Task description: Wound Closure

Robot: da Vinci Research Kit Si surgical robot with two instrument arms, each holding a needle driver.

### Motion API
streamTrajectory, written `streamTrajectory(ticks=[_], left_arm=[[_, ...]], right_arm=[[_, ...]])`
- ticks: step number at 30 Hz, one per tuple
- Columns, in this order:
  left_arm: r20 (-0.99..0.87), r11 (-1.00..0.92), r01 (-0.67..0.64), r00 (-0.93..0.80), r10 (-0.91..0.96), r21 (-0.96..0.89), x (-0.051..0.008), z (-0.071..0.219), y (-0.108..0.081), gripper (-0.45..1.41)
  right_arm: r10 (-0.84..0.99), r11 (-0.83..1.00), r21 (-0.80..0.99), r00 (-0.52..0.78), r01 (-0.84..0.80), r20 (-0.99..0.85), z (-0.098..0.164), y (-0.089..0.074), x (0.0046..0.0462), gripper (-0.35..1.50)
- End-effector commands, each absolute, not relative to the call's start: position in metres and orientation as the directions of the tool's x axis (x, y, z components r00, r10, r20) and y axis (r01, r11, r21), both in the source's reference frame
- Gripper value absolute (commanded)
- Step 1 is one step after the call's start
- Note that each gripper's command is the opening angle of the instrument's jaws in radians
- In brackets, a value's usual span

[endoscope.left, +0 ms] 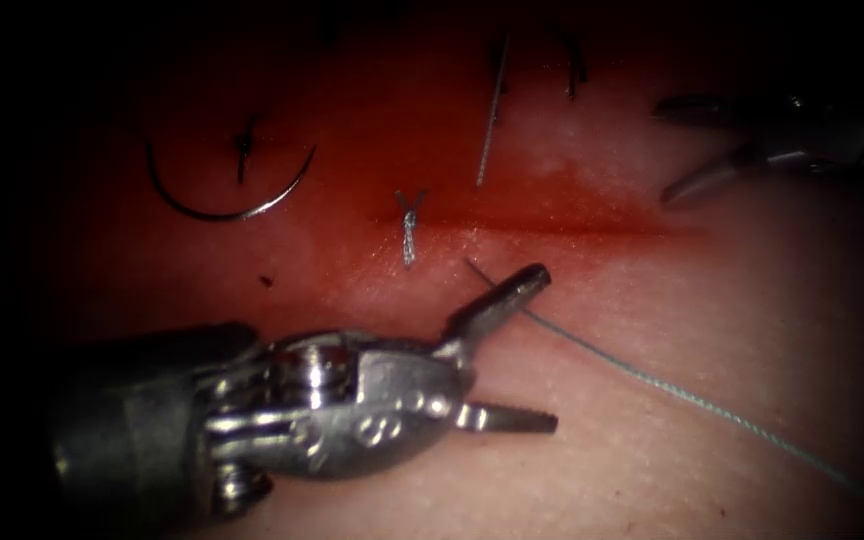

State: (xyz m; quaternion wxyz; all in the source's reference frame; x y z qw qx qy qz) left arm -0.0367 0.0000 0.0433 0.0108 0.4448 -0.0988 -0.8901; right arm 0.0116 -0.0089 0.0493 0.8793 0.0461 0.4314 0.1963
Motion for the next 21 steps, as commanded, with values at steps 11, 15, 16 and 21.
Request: streamTrajectory(ticks=[11,15,16,21], left_arm=[[-0.783,-0.945,-0.028,-0.569,-0.253,0.326,-0.0444,0.0438,-0.0022,0.71],[-0.785,-0.936,-0.040,-0.557,-0.271,0.351,-0.0451,0.0431,-0.0024,0.69],[-0.782,-0.932,-0.035,-0.555,-0.283,0.362,-0.0453,0.0429,-0.0025,0.76],[-0.794,-0.921,-0.029,-0.518,-0.319,0.389,-0.0459,0.0414,-0.0028,-0.45]], right_arm=[[0.366,0.929,0.262,0.542,-0.262,-0.756,0.0515,-0.0096,0.0137,1.38],[0.361,0.931,0.261,0.548,-0.255,-0.754,0.0521,-0.0098,0.0138,1.38],[0.360,0.932,0.259,0.548,-0.255,-0.755,0.0522,-0.0098,0.0138,1.38],[0.349,0.937,0.293,0.520,-0.191,-0.779,0.0527,-0.0101,0.0139,1.18]])
